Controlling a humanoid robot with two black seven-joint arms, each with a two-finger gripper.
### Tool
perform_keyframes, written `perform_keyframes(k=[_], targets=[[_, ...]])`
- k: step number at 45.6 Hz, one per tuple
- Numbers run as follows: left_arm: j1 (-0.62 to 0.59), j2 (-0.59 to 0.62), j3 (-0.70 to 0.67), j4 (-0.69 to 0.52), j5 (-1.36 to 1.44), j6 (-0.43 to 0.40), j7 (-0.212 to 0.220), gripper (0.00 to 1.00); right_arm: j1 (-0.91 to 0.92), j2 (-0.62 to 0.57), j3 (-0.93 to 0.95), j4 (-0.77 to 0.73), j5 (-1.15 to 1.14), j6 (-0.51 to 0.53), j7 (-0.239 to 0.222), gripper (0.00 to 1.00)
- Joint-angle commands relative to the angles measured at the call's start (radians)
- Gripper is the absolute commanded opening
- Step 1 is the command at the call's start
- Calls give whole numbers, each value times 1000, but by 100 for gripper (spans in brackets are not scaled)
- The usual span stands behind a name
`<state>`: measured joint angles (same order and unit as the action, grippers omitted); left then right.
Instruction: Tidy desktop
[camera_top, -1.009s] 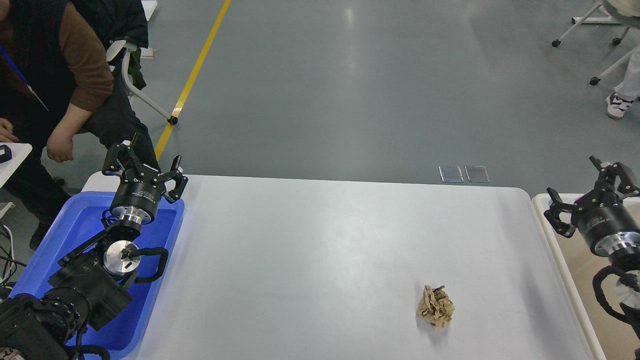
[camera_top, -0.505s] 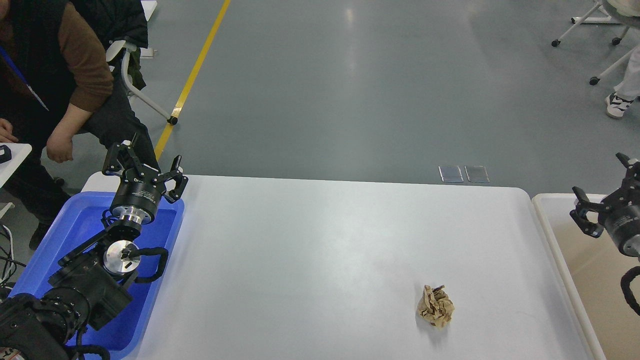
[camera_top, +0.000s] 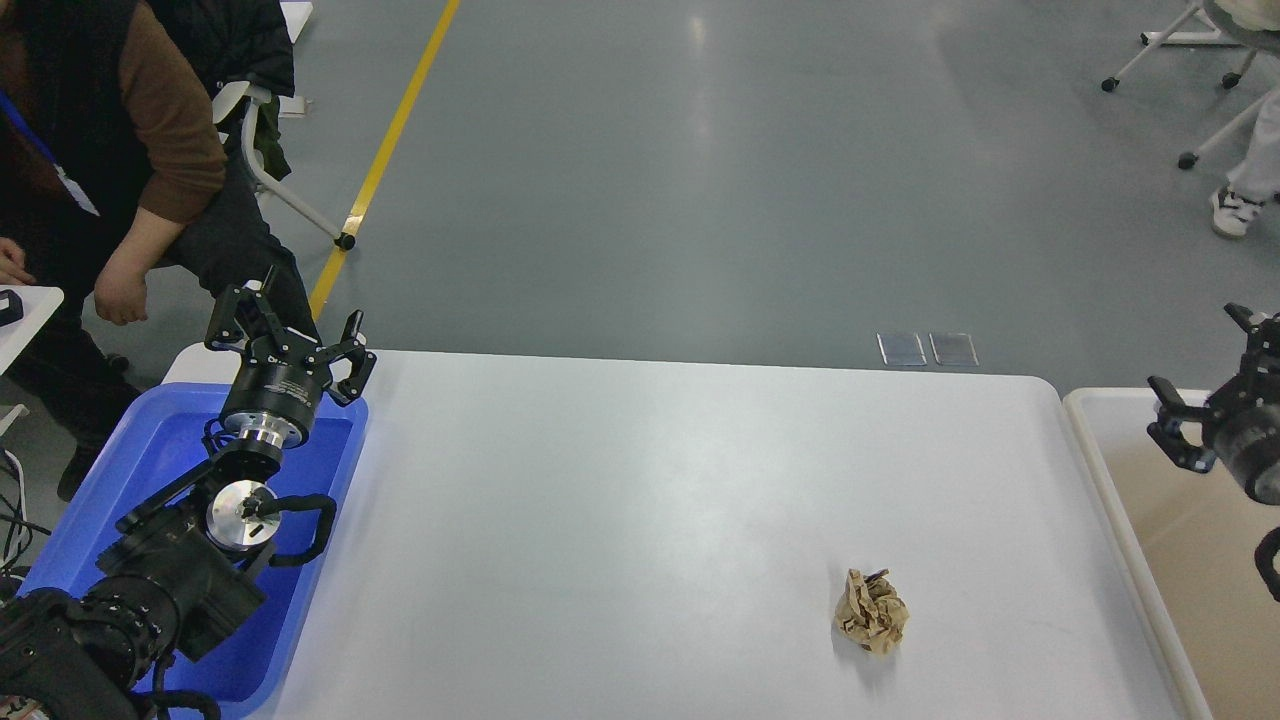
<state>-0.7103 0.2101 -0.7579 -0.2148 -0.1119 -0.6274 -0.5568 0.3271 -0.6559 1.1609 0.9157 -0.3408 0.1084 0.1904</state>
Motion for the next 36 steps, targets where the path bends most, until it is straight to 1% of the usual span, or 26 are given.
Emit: perform_keyframes(k=[1, 7, 11, 17, 26, 31, 36], targets=[[0, 0, 0, 0, 0, 0, 0, 100, 122, -116, -249, -28, -12, -4, 1, 100], [0, 0, 0, 0, 0, 0, 0, 100, 208, -168, -363, -28, -90, -6, 1, 100], [0, 0, 0, 0, 0, 0, 0, 100, 291, -208, -487, -24, -208, -6, 0, 100], [0, 0, 0, 0, 0, 0, 0, 100, 430, -243, -742, -11, -343, 7, -2, 100], [0, 0, 0, 0, 0, 0, 0, 100, 653, -243, -1130, 29, -394, 10, 0, 100], [0, 0, 0, 0, 0, 0, 0, 100, 739, -240, -1244, 93, -441, 10, 1, 100], [0, 0, 0, 0, 0, 0, 0, 100, 791, -240, -1296, 169, -561, 17, 1, 100]])
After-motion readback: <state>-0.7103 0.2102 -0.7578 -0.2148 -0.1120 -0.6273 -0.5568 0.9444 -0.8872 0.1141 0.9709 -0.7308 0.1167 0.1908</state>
